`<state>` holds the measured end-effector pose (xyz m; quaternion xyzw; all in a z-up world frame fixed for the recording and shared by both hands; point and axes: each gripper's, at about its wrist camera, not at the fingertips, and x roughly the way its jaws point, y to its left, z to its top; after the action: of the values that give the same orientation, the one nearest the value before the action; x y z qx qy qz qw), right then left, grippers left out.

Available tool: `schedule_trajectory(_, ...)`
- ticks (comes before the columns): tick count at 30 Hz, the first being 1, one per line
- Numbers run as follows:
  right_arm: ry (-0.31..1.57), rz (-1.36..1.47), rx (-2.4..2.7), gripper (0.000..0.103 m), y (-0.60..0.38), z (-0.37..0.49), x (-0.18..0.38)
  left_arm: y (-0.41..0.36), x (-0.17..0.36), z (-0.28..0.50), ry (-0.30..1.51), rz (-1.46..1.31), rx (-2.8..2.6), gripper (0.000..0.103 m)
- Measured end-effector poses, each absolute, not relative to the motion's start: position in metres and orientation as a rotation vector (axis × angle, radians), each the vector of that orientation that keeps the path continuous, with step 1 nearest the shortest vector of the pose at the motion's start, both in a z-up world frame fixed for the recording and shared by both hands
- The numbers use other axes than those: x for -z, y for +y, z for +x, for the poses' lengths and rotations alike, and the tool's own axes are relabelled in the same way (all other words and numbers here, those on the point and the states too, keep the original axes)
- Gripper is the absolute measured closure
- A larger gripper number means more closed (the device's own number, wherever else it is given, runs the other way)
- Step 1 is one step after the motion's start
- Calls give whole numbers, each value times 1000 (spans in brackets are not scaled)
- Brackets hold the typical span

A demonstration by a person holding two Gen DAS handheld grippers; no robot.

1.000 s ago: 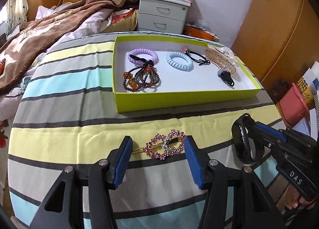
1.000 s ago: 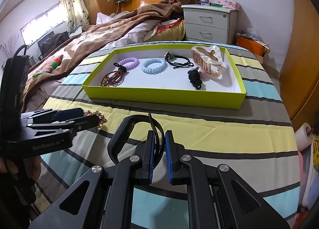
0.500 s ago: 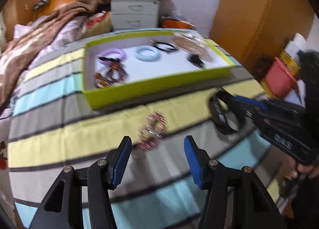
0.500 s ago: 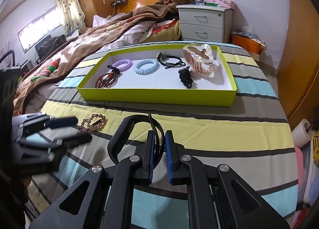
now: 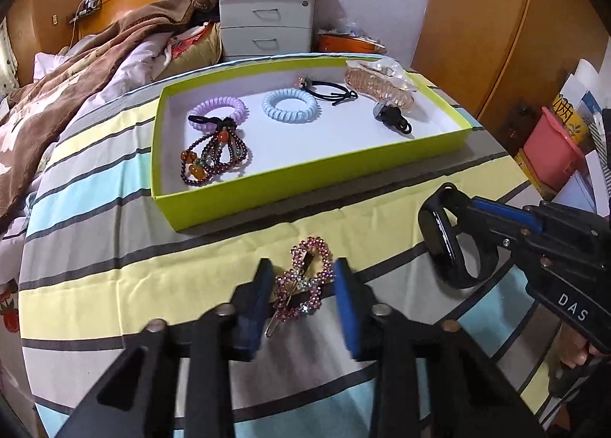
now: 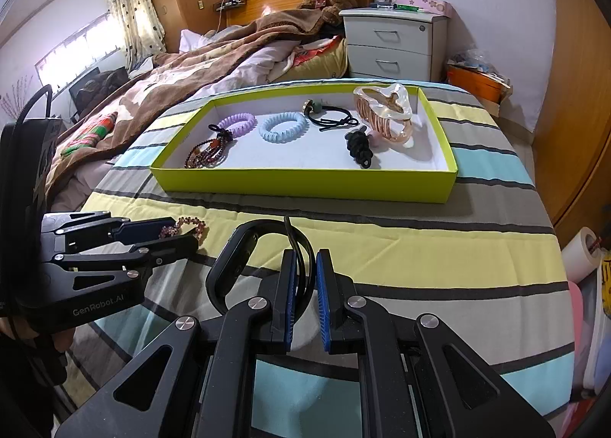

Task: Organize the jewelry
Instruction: 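Grasp the pink rhinestone heart hair clip with the left gripper and lift it, then carry the heart clip and black wristband over the green box with both grippers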

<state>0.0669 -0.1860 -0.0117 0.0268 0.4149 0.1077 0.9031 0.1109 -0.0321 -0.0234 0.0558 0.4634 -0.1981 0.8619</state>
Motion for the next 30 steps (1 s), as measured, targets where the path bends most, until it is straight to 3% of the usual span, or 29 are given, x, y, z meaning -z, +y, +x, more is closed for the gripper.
schedule_trajectory(11, 854, 55, -223, 92, -187, 67, 11, -32, 15, 108, 952, 103, 414, 92)
schedule_trajectory(30, 816, 52, -226, 92, -189, 71, -8, -20, -11, 105, 891, 32, 411, 92)
